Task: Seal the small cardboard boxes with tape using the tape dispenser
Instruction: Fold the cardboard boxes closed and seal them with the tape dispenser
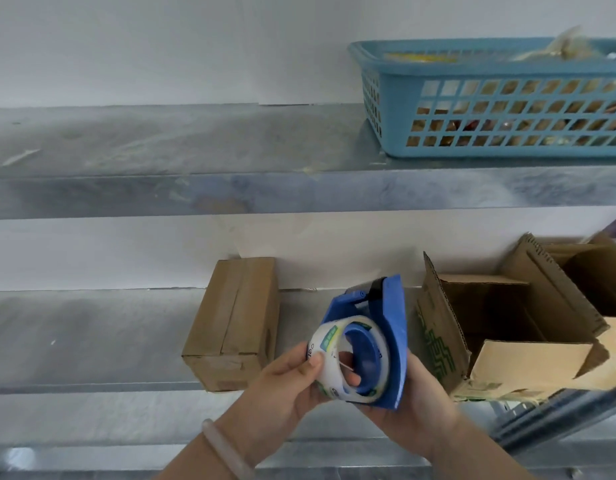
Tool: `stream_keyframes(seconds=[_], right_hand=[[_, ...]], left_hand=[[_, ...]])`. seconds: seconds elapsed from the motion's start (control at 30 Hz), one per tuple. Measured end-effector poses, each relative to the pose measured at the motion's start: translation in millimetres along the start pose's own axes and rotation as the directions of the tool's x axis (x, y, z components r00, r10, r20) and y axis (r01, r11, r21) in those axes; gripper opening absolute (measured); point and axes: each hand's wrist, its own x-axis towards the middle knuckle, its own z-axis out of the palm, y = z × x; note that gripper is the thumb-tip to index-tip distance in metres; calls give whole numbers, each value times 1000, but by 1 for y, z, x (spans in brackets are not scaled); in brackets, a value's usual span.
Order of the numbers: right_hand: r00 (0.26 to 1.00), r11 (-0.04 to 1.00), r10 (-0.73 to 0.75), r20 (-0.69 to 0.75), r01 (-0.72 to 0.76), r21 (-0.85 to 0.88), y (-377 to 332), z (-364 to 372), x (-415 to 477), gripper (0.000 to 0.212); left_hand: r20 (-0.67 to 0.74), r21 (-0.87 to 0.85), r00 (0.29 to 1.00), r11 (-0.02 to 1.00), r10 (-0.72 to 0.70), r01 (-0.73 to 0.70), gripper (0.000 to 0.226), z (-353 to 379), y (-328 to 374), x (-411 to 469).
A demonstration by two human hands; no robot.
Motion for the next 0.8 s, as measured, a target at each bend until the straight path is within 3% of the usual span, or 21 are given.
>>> stream_keyframes(seconds=[0.1,0.2,0.27,0.4,0.53,0.67,0.73,0.8], right_hand=[[996,999,-36,79,33,33,-1,5,-2,51],[971,993,-113,210,108,35,-7,15,-8,41],[945,989,-146,294,149,12,-11,18,-9,66],[927,981,-175,331,192,-19,-13,21,-4,78],[926,971,-239,293,221,93,-19,33,-7,82],[924,965,-251,288,261,4,-31,41,-12,95],[917,944,-265,298,309,-114,-38,41,-14,78],[917,898,-257,305,343,-277,-44,43,-20,58]], left_hand=[[59,-193,998,980,-33,43,35,1,-6,-2],[20,-339,998,939,-60,63,35,0,-10,-3],[-22,-390,996,919,-81,66,39,0,-11,-1],[-72,-323,991,943,-113,84,43,1,-11,4],[-88,-263,987,959,-135,108,41,-5,-12,6],[-119,-24,990,997,-74,72,37,-10,-9,6],[-180,101,984,995,16,2,31,-14,2,8],[-233,63,970,996,69,-56,36,-16,20,9]])
